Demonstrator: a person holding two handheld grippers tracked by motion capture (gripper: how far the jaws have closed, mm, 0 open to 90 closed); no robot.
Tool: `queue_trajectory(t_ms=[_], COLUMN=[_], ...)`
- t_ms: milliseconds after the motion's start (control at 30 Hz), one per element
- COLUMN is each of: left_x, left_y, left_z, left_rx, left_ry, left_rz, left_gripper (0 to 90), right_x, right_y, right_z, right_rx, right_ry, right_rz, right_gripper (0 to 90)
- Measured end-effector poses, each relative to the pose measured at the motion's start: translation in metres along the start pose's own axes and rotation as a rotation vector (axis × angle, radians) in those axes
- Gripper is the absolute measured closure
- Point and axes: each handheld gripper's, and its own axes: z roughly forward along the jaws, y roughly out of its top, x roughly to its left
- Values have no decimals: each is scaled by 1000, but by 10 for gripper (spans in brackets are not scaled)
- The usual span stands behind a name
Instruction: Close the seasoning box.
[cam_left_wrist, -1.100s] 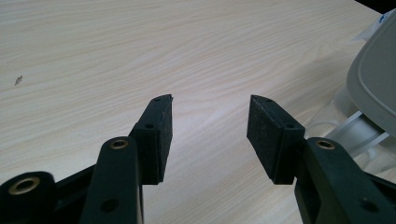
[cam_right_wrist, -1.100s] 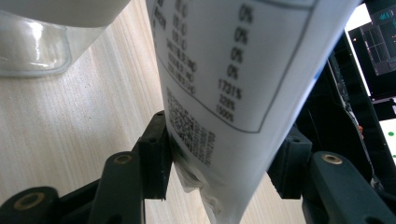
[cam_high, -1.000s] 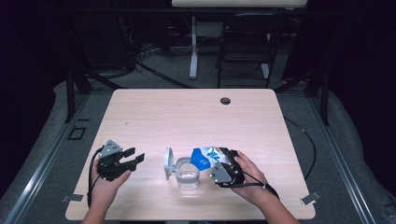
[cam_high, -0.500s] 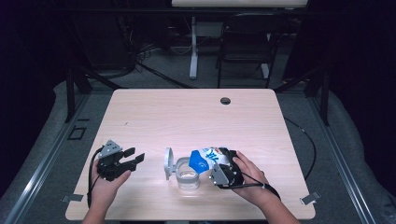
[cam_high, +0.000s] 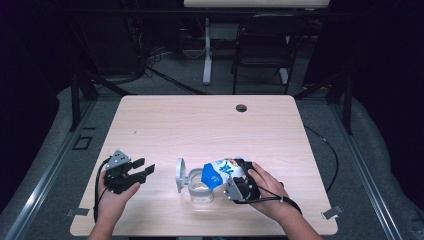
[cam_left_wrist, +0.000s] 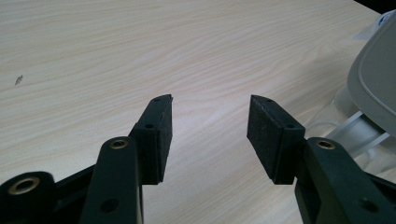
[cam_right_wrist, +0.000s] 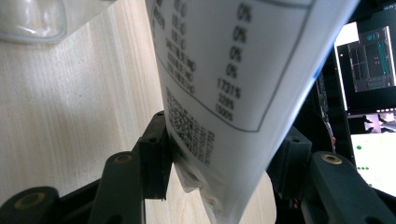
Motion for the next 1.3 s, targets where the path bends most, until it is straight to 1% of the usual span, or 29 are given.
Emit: queue_trajectory(t_ms=[33, 133, 267, 500, 600, 667, 733, 767, 800, 833, 967, 1000, 1067, 1133, 1167, 1200, 1300], left_x=[0, 0, 0, 0, 0, 0, 0, 0, 0, 0, 1, 1, 1, 1, 1, 1, 1], left_y=[0, 0, -1, -1, -1, -1, -1, -1, -1, -1, -1, -1, -1, -1, -1, -1, -1], left_z=[0, 1, 2, 1, 2, 2, 1, 2, 1, 1, 1, 1, 1, 1, 1, 1, 1], left_rx=[1, 4, -1, 3, 5, 4, 2, -3, -3, -2, -2, -2, -1, -2, -3, -3, -3], left_ry=[0, 2, 3, -1, -2, -2, -1, 1, 1, 2, 0, 0, 1, 2, 2, 1, 2], left_rz=[-1, -1, -10, -3, -3, -4, -6, -8, -9, -7, -7, -7, -7, -9, -8, -8, -6], left_gripper=[508, 508, 509, 508, 508, 509, 508, 508, 509, 508, 508, 508, 509, 509, 509, 508, 509], right_x=[0, 1, 1, -1, -2, -1, -2, -2, -2, -2, -5, -5, -5, -6, -7, -7, -8], right_y=[0, 0, 0, 1, 2, 2, 3, 3, 3, 3, 5, 5, 6, 7, 8, 7, 8], right_z=[-1, -1, 0, -1, -2, -1, -2, -2, -2, -2, -3, -3, -3, -3, -5, -4, -5], right_rx=[16, 17, 15, 15, 30, 12, 31, 25, 32, 24, 45, 34, 26, 28, 42, 33, 49], right_ry=[3, 1, 3, 10, 15, 26, 32, 34, 37, 39, 38, 43, 43, 44, 45, 47, 50], right_rz=[-18, -34, -38, -59, -78, -68, -95, -92, -103, -102, -123, -117, -121, -129, -144, -138, -156], right_gripper=[489, 490, 490, 490, 490, 490, 490, 491, 491, 491, 491, 491, 491, 491, 491, 491, 492])
